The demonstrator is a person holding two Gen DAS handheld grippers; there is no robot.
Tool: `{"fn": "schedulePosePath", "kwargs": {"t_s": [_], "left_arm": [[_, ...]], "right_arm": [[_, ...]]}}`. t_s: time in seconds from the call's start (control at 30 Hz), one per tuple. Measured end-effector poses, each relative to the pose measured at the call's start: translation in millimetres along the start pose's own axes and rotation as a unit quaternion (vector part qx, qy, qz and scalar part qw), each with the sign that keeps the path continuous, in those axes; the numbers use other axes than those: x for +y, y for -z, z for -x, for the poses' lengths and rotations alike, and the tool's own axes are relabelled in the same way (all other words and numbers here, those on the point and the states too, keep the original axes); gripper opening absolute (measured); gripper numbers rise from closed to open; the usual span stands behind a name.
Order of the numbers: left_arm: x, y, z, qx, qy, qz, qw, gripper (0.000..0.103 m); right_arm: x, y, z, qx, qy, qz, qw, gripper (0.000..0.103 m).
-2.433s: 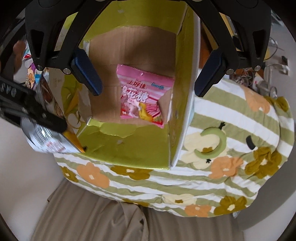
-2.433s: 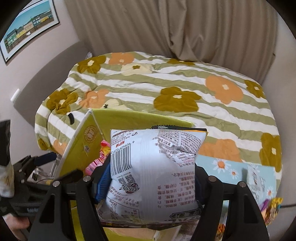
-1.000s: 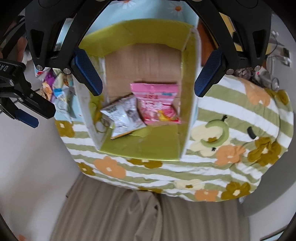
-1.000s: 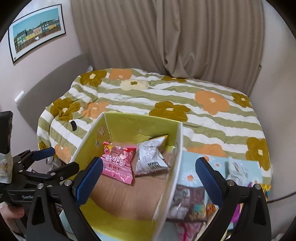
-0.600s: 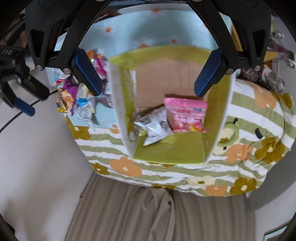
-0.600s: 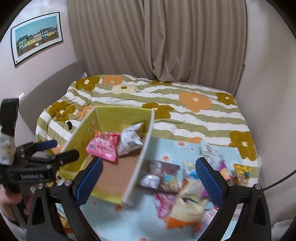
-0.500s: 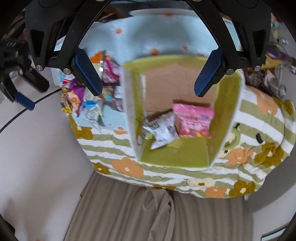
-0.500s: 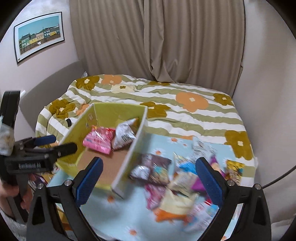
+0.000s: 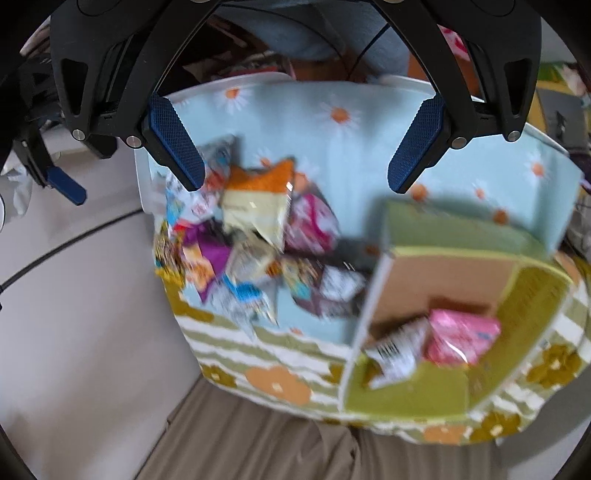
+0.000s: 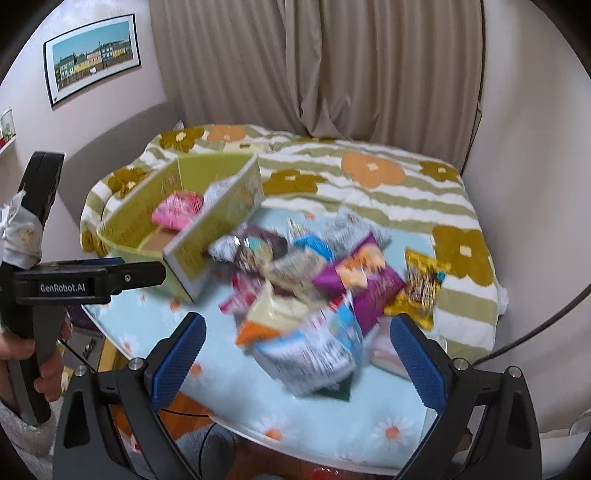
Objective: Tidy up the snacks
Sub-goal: 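Move both tools back over the snack pile toward the next bags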
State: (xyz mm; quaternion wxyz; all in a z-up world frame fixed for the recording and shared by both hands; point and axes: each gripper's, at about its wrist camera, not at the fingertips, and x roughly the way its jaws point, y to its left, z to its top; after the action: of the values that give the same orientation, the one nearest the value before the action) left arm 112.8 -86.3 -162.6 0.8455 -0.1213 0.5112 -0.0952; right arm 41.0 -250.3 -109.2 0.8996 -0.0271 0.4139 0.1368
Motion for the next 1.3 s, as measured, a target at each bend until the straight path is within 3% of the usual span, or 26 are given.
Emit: {"fn": "schedulePosePath", "kwargs": {"t_s": [0.3, 0.7, 0.83, 1.13, 1.3], "left_arm": [[-11.5, 4.6, -81.8, 0.076, 0.051, 0.005, 0.9958, 0.099], [-21.3, -9.3, -150.5, 0.121, 0.071, -0.016, 0.9899, 0.099], [-27.9, -12.9, -162.6, 0.129, 0.067, -0.032, 0.9889, 0.099], [-42.7, -9.7, -182.5, 0.134, 0.051, -0.074, 0.9870, 0.096], [-46.8, -5.7, -178.3, 0.129, 0.049, -0.090, 0.9864, 0.092]], "right_arm": [[-18.4, 49.7, -47.3, 0.037, -0.019, -0.014, 0.999, 0.100], [-57.6, 55.0, -72.4, 0.042, -0.042, -0.142, 0.988, 0.100], [-73.7, 55.9, -83.7, 0.053, -0.059, -0.212, 0.974, 0.100], [-97.9, 69.7, -120.1, 0.098, -0.116, -0.367, 0.918, 0.100], [-97.2, 73.9, -130.8, 0.113, -0.119, -0.388, 0.907, 0.093]]}}
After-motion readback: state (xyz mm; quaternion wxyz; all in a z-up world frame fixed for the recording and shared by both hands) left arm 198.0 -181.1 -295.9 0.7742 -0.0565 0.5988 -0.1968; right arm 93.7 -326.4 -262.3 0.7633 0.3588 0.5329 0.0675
